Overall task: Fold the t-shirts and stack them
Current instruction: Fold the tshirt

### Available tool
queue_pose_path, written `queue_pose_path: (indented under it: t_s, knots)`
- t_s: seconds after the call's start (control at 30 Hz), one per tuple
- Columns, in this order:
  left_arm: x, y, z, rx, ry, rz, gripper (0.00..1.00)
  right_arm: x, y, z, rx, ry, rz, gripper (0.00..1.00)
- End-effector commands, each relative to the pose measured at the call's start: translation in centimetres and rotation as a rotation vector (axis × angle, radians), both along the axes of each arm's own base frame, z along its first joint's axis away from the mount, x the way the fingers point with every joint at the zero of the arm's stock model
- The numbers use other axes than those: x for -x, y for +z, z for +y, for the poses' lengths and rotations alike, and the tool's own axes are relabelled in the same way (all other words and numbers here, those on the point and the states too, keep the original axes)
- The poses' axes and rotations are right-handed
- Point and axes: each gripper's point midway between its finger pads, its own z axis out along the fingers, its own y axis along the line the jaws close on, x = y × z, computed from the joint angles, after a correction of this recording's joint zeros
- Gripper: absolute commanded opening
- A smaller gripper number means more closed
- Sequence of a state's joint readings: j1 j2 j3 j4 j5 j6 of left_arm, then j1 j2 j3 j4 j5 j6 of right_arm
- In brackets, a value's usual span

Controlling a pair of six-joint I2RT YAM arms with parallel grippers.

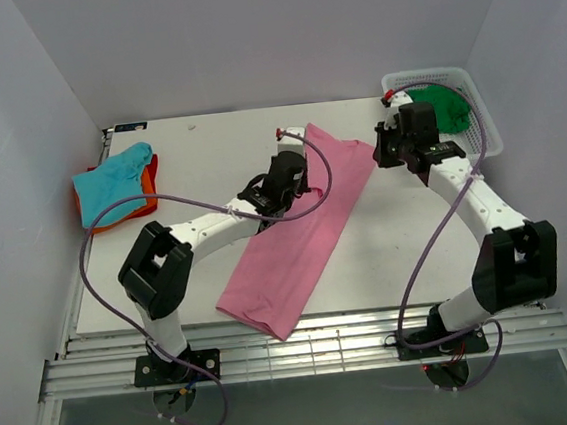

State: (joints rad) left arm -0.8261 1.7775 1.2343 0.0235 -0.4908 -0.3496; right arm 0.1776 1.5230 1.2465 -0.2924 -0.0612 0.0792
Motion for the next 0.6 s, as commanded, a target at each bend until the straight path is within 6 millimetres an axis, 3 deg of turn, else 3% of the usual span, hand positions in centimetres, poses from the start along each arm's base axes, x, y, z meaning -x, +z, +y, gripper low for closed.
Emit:
queue_pose_path:
  t_s: [0.0,0.07,0.1,0.17,0.2,0.23,0.27,0.3,0.33,0.4,0.43,0.57]
  knots:
    - [-2.4,4.3,-5.1,0.096,-0.245,-0.126,0.00,2.5,5.1,1.4,-0.027,0.018,-0.147,0.10]
    - [-3.9,4.9,-5.7,0.106,-0.249,-0.139,0.00,3.7,5.2,1.7,-0.024,0.018,-0.156,0.11]
    - [-4.5,3.3,-6.0,0.092,-0.262,-0.110,0.00,4.4,6.0,1.5,-0.016,0.004,-0.178,0.13]
    - [-5.6,3.3,-6.7,0.103,-0.280,-0.107,0.02,5.8,5.3,1.6,-0.017,0.008,-0.152,0.16]
    - [-6.2,1.5,-6.7,0.088,-0.281,-0.073,0.02,6.6,5.9,2.0,-0.022,0.021,-0.168,0.16]
    - [-6.3,0.9,-7.3,0.095,-0.304,-0.056,0.02,7.3,5.2,2.0,-0.018,0.017,-0.150,0.16]
    - [-6.9,1.4,-7.8,0.104,-0.309,-0.061,0.01,7.7,5.4,2.1,-0.019,0.018,-0.154,0.16]
    - [-7.2,0.5,-7.7,0.096,-0.312,-0.037,0.00,8.5,5.9,2.4,-0.028,0.028,-0.171,0.16]
    - [-7.4,-1.5,-8.2,0.088,-0.335,0.001,0.00,8.7,6.0,2.3,-0.026,0.020,-0.173,0.16]
    - [-8.0,-2.0,-8.7,0.092,-0.348,0.025,0.00,9.7,6.2,2.6,-0.034,0.027,-0.178,0.16]
    - [-8.0,-3.4,-8.9,0.087,-0.360,0.052,0.00,9.9,6.3,2.5,-0.031,0.021,-0.181,0.16]
    - [-8.1,-4.3,-9.5,0.101,-0.389,0.083,0.00,10.6,6.3,2.2,-0.011,0.010,-0.167,0.16]
